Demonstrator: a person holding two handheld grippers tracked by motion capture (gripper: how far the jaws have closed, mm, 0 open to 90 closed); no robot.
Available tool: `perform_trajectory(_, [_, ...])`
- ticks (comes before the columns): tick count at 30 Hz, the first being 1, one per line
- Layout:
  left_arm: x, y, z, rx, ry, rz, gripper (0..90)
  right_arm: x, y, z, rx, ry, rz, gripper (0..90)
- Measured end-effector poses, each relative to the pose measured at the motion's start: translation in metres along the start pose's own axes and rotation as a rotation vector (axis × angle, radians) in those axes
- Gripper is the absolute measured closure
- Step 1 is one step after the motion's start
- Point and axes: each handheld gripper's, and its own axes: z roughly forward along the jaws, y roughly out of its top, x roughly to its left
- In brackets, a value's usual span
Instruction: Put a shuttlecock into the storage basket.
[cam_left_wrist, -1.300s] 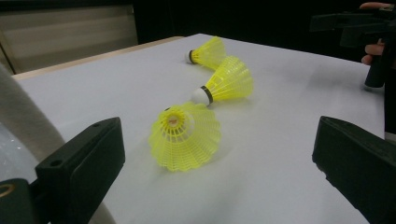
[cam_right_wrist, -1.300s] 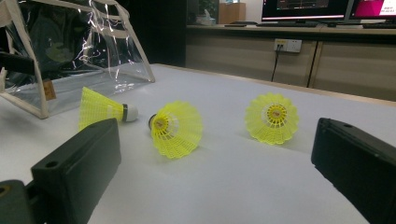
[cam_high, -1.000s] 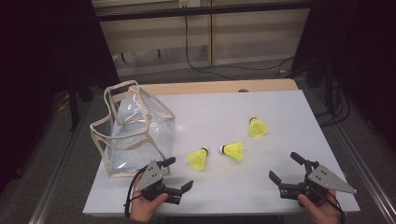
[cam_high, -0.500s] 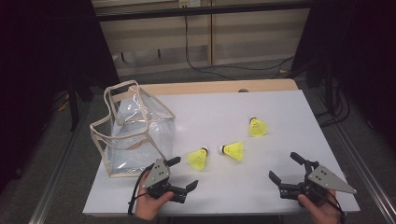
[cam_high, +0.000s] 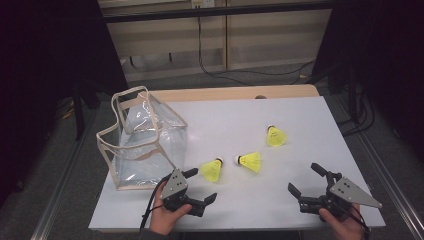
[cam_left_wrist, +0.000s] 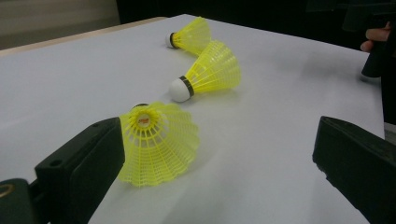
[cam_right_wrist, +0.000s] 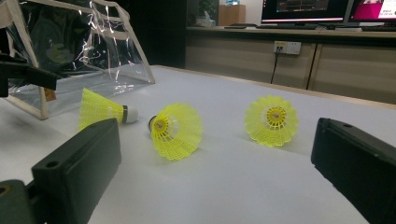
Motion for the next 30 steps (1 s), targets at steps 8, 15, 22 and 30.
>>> perform_trajectory(8, [-0.003, 0.002, 0.006, 0.018, 0.026, -0.003, 1.9, 0.000, 0.001, 0.000, -0.006, -0.003, -0.008, 1.4])
perform_trajectory(15, [-0.005, 0.005, 0.012, 0.041, 0.042, -0.017, 2.0, 0.000, 0.001, 0.000, -0.008, -0.003, -0.008, 1.4])
perform_trajectory(22, [-0.004, 0.006, 0.017, 0.060, 0.057, -0.036, 2.3, -0.001, 0.001, -0.001, -0.008, -0.001, -0.007, 1.4])
perform_trajectory(30, [-0.005, 0.007, 0.023, 0.095, 0.075, -0.079, 3.6, 0.000, 0.001, -0.001, -0.008, -0.002, -0.006, 1.4])
